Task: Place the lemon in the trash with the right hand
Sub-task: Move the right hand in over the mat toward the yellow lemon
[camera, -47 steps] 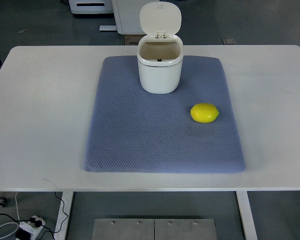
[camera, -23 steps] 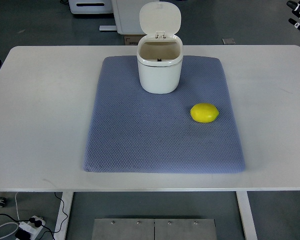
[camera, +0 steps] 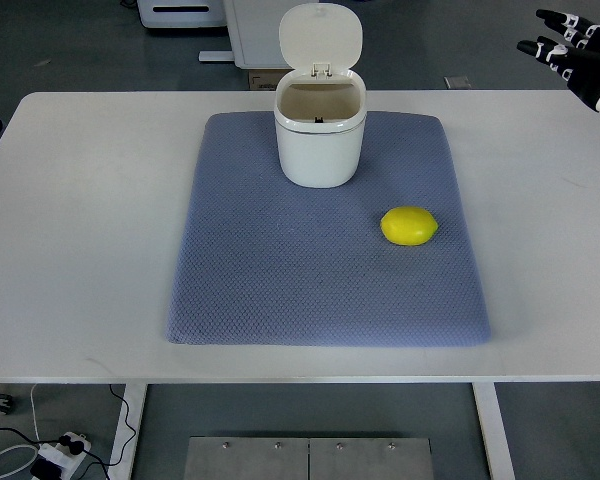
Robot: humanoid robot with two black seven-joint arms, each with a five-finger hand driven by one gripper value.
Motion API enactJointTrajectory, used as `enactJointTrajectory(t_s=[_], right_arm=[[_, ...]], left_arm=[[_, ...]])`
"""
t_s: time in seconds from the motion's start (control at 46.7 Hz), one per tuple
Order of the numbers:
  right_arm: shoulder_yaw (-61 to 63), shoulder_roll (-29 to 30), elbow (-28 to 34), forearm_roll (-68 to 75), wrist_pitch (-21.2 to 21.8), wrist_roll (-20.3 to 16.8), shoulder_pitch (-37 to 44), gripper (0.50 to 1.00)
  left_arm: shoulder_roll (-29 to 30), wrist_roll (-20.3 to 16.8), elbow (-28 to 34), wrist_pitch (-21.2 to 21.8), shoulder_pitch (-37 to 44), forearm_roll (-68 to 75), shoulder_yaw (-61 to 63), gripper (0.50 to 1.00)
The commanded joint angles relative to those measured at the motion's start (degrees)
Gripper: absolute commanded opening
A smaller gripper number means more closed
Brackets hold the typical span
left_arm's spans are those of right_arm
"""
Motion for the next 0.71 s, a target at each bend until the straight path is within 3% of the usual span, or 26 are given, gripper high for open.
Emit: enactJointTrajectory(t_s=[0.0,0.107,0.685], right_arm=[[-1.60,-1.56,3.05,-2.37,-0.10,0.66,0.00,1.000],[-4.23,-2.17,6.65,-7.73,-0.54,2.50,0.71,1.000],[-18.74,-6.04,21.77,-24.52,-6.78,3.74,1.67,1.000]], left_arm=[[0.00,-0.01,-0.01,-0.01,0.00,0.00,-0.01,1.000],[0.00,-0.01,-0.01,-0.01,0.00,0.00,-0.01,1.000],[0.00,-0.01,-0.01,-0.01,0.00,0.00,-0.01,1.000]])
